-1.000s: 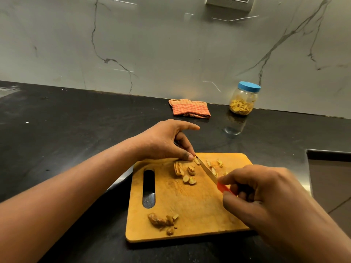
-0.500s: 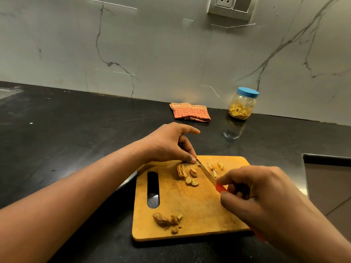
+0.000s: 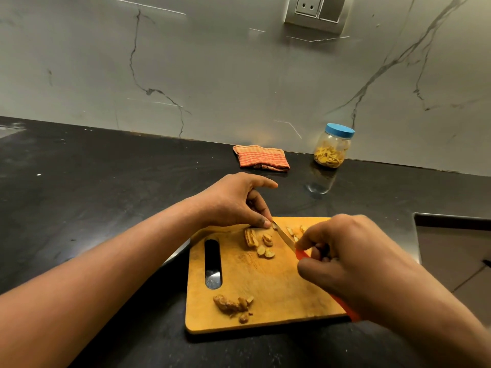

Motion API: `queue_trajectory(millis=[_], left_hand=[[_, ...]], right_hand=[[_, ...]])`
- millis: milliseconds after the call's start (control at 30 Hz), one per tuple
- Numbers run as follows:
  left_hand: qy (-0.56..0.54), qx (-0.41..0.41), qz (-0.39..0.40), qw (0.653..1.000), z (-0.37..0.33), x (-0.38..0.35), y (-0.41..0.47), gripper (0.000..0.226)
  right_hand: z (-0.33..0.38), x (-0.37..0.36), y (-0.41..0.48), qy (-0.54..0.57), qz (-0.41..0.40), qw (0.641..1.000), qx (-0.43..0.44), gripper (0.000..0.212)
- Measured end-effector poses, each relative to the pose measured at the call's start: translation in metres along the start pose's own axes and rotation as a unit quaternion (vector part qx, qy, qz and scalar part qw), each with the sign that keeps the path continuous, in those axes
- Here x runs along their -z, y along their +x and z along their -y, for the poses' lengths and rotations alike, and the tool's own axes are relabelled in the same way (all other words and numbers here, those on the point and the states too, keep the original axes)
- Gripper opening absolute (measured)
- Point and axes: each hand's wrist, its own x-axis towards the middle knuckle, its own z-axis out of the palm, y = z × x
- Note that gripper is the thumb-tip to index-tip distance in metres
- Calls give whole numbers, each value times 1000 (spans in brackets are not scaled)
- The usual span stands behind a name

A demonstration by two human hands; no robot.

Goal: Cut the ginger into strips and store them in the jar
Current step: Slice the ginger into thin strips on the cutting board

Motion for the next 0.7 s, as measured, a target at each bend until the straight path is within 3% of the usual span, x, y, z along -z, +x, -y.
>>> queue_trajectory(millis=[267, 700], left_hand=[[11, -5, 5, 1000, 0, 0, 0, 75], [40, -13, 33, 999, -7, 3, -6, 67]], right_hand=[[-8, -1, -21, 38, 22, 999, -15, 24], [-10, -3, -24, -18, -21, 999, 16, 31]])
